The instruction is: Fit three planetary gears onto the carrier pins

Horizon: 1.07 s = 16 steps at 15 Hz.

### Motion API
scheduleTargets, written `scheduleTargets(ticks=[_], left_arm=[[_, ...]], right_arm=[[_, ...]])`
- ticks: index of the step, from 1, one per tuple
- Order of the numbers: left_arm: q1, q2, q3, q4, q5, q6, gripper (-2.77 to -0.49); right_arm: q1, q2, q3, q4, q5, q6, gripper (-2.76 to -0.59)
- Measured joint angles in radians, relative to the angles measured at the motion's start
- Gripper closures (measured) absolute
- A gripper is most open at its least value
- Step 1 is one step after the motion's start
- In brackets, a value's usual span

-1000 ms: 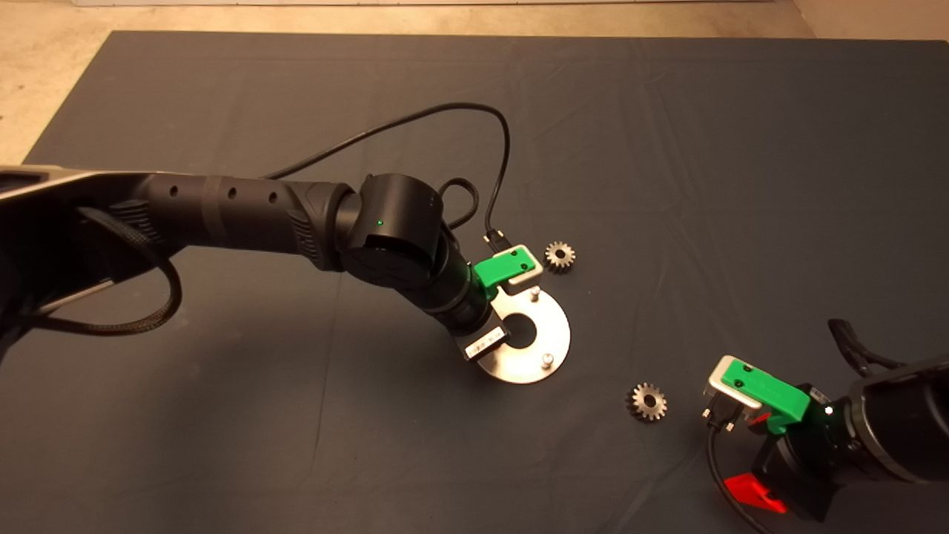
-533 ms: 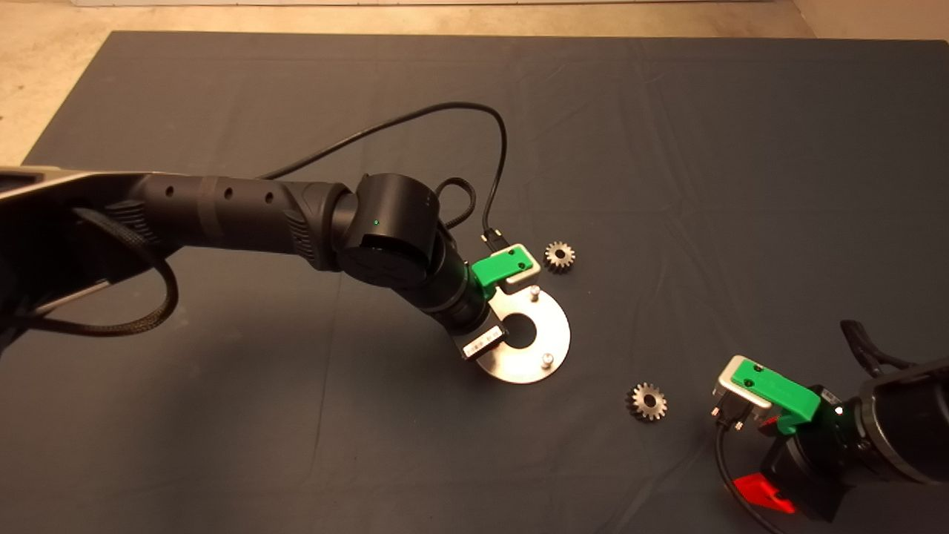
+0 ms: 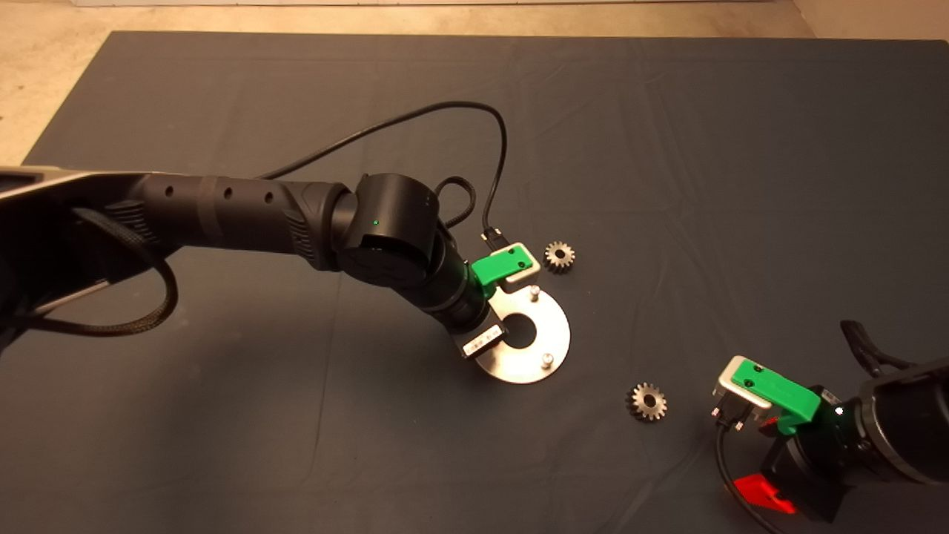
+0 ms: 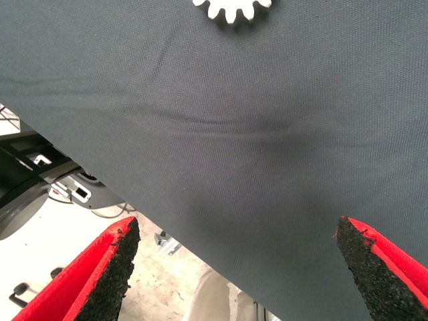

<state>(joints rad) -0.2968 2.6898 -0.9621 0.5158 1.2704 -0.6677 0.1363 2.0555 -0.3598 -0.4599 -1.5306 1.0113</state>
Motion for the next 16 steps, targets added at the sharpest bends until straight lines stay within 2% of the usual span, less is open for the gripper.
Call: scheduleTargets(ticks=[3, 5, 9, 13, 16], left_arm=[[0.011, 0.000, 0.000, 0.005, 0.000, 0.009, -0.60], [0.011, 0.000, 0.000, 0.008, 0.000, 0.027, -0.60], [0.012, -0.006, 0.000, 0.008, -0.001, 0.031, -0.60], [0.012, -0.022, 0.000, 0.008, -0.001, 0.065, -0.60], [0.012, -0.022, 0.000, 0.008, -0.007, 0.069, -0.60]], right_arm=[[0.003, -0.001, 0.000, 0.005, 0.000, 0.000, -2.18], [0.003, -0.001, 0.000, 0.006, 0.000, 0.000, -2.18], [0.003, -0.001, 0.000, 0.008, 0.000, 0.000, -2.18], [0.003, 0.000, 0.000, 0.008, 0.000, 0.000, -2.18], [0.003, 0.000, 0.000, 0.008, 0.000, 0.000, -2.18]])
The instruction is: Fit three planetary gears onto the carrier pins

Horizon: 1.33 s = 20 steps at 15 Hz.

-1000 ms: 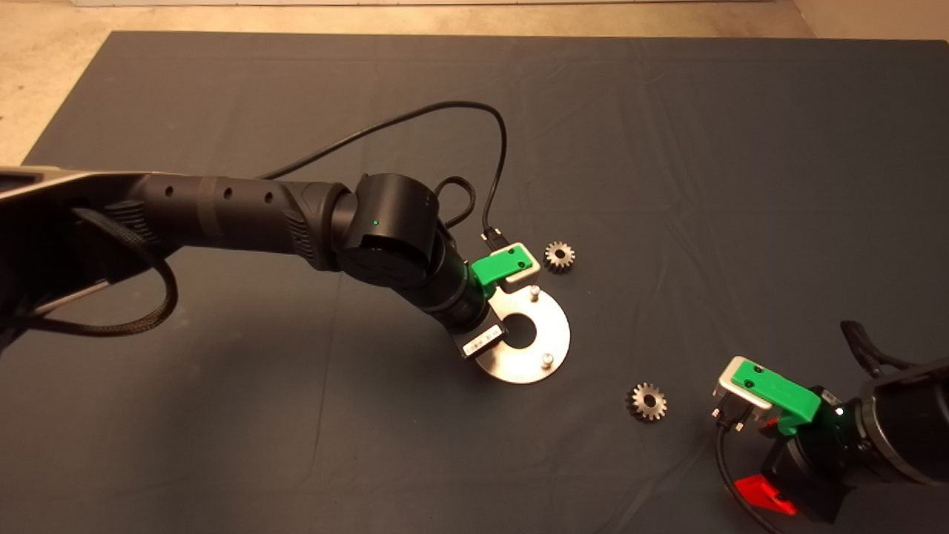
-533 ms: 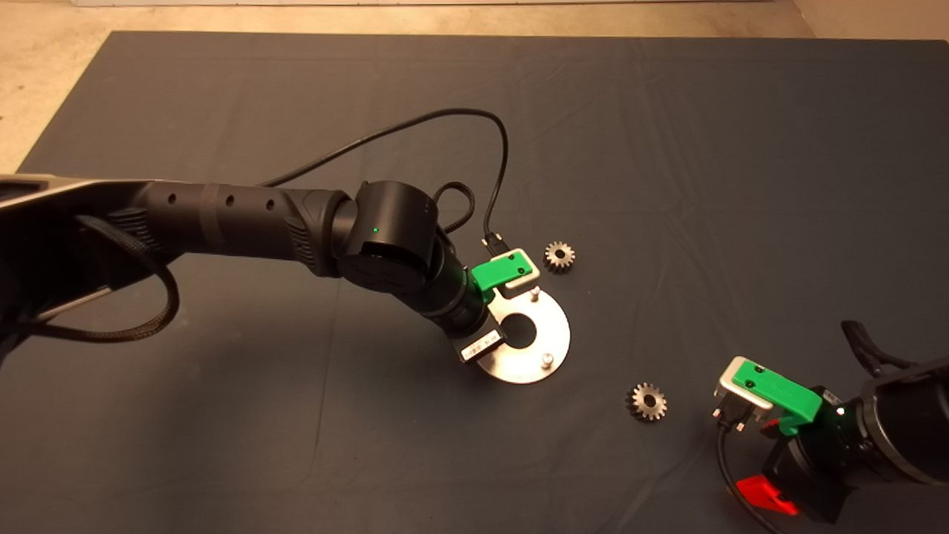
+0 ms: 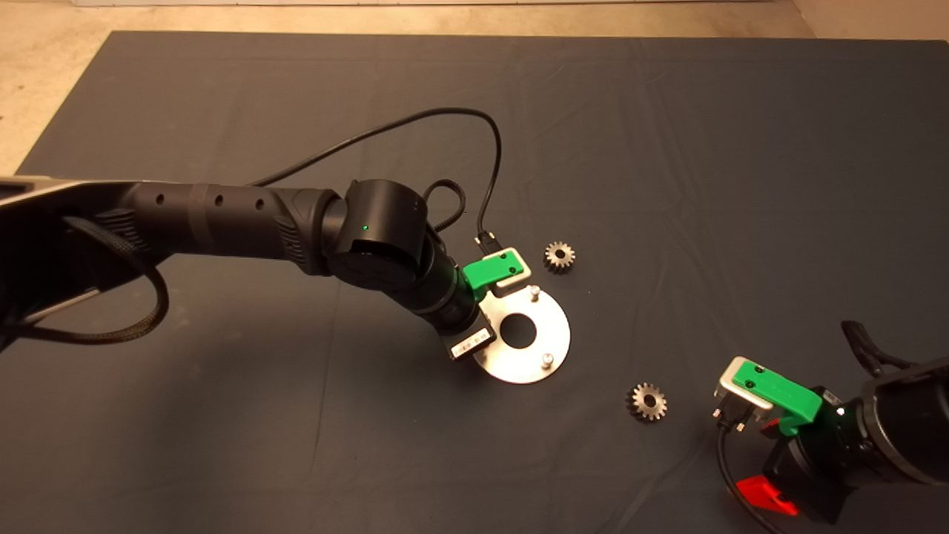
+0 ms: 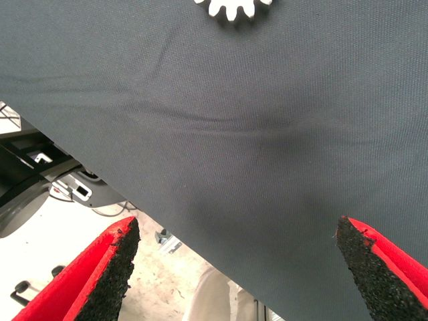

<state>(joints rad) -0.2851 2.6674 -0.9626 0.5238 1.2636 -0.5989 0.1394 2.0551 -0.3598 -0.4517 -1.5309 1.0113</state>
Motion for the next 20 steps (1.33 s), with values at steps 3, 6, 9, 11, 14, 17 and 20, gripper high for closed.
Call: scheduleTargets(ticks=[3, 6, 9, 11, 14, 17, 20], left_arm=[[0.000, 0.000, 0.000, 0.000, -0.020, 0.000, -0.60], [0.010, 0.000, 0.000, 0.009, -0.044, 0.002, -0.60], [0.016, 0.000, 0.000, 0.024, -0.049, 0.005, -0.60], [0.016, -0.001, 0.000, 0.024, -0.049, 0.006, -0.60], [0.016, 0.000, 0.000, 0.024, -0.049, 0.030, -0.60], [0.016, 0.000, 0.000, 0.024, -0.046, 0.039, -0.60], [0.016, 0.000, -0.002, 0.024, -0.045, 0.041, -0.60]], right_arm=[[0.000, 0.000, 0.000, 0.000, 0.000, 0.000, -2.18], [0.000, 0.000, 0.000, 0.000, 0.000, 0.000, -2.18], [0.000, 0.000, 0.000, 0.007, 0.000, 0.000, -2.18], [0.000, 0.000, 0.000, 0.008, 0.000, 0.000, -2.18], [0.001, 0.000, 0.000, 0.008, 0.000, 0.000, -2.18], [0.003, 0.000, 0.000, 0.010, 0.000, 0.000, -2.18], [0.003, 0.000, 0.000, 0.010, 0.000, 0.000, -2.18]])
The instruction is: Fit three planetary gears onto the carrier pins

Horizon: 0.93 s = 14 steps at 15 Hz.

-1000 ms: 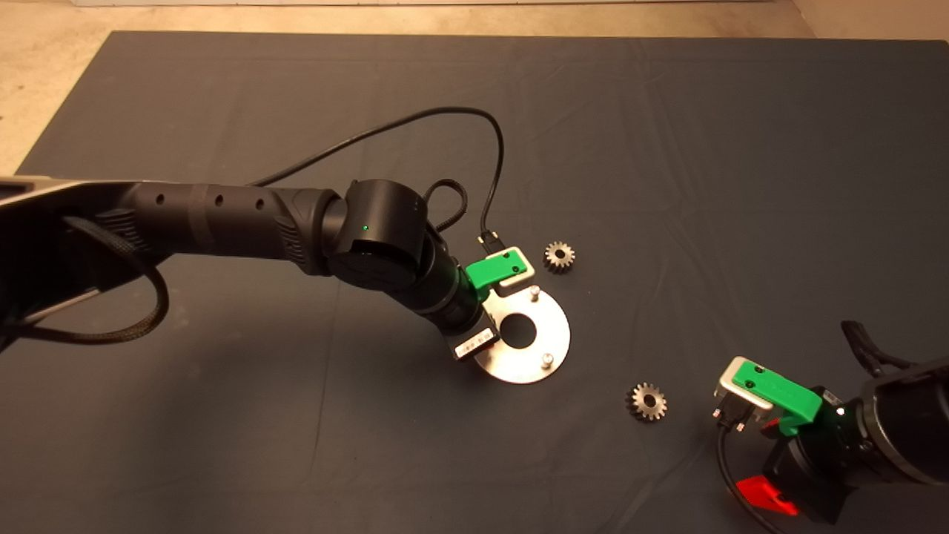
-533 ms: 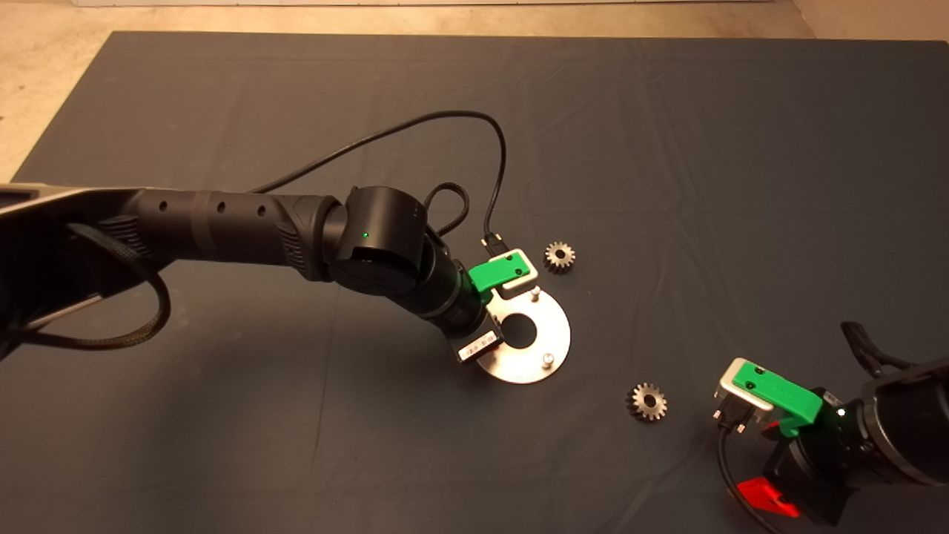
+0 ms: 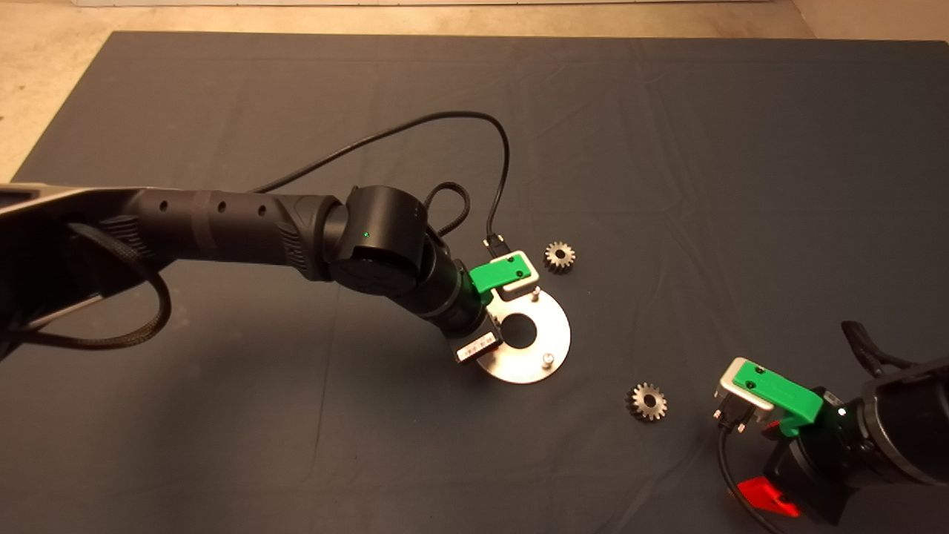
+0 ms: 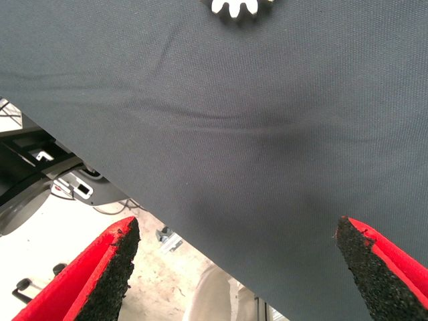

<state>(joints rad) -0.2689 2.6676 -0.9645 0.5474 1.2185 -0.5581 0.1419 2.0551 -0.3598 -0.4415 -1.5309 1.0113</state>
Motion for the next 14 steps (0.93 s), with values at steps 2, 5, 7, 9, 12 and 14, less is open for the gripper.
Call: scheduleTargets(ticks=[2, 5, 7, 9, 12, 14], left_arm=[[0.000, 0.000, 0.000, 0.000, 0.009, 0.019, -0.60], [-0.001, 0.003, 0.000, -0.001, 0.016, 0.047, -0.60], [-0.001, 0.006, 0.000, -0.001, 0.017, 0.051, -0.60], [-0.002, 0.008, -0.001, -0.003, 0.023, 0.060, -0.60], [-0.003, 0.009, -0.007, -0.016, 0.030, 0.107, -0.60], [-0.008, 0.012, -0.017, -0.035, 0.032, 0.134, -0.60]], right_arm=[[0.000, 0.000, 0.000, 0.000, 0.000, 0.000, -2.18], [0.000, 0.000, 0.000, 0.000, 0.000, 0.000, -2.18], [0.000, 0.000, 0.000, 0.001, 0.000, 0.000, -2.18], [0.000, 0.000, 0.000, 0.001, 0.002, 0.000, -2.18], [0.000, 0.000, 0.000, 0.001, 0.006, 0.000, -2.18], [0.000, 0.000, 0.000, 0.001, 0.007, 0.000, -2.18]])
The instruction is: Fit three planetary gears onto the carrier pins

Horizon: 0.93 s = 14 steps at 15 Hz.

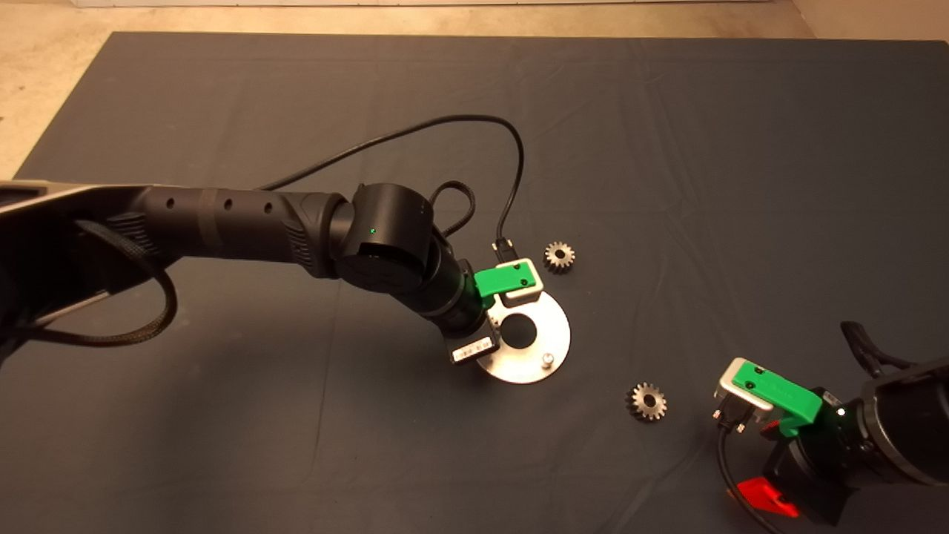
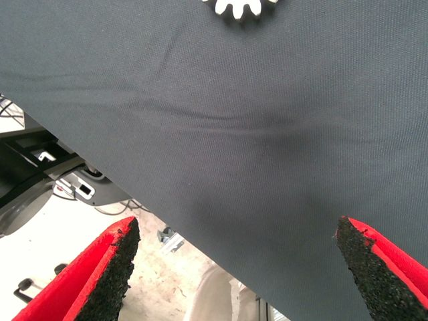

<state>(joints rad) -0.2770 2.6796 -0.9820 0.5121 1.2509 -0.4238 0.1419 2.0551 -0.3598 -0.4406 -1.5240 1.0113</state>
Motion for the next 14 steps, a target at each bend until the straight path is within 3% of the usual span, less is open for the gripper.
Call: scheduleTargets(ticks=[14], left_arm=[[-0.015, 0.030, -0.024, -0.020, 0.047, 0.014, -0.60]], right_arm=[[0.000, 0.000, 0.000, 0.000, 0.001, 0.000, -2.18]])
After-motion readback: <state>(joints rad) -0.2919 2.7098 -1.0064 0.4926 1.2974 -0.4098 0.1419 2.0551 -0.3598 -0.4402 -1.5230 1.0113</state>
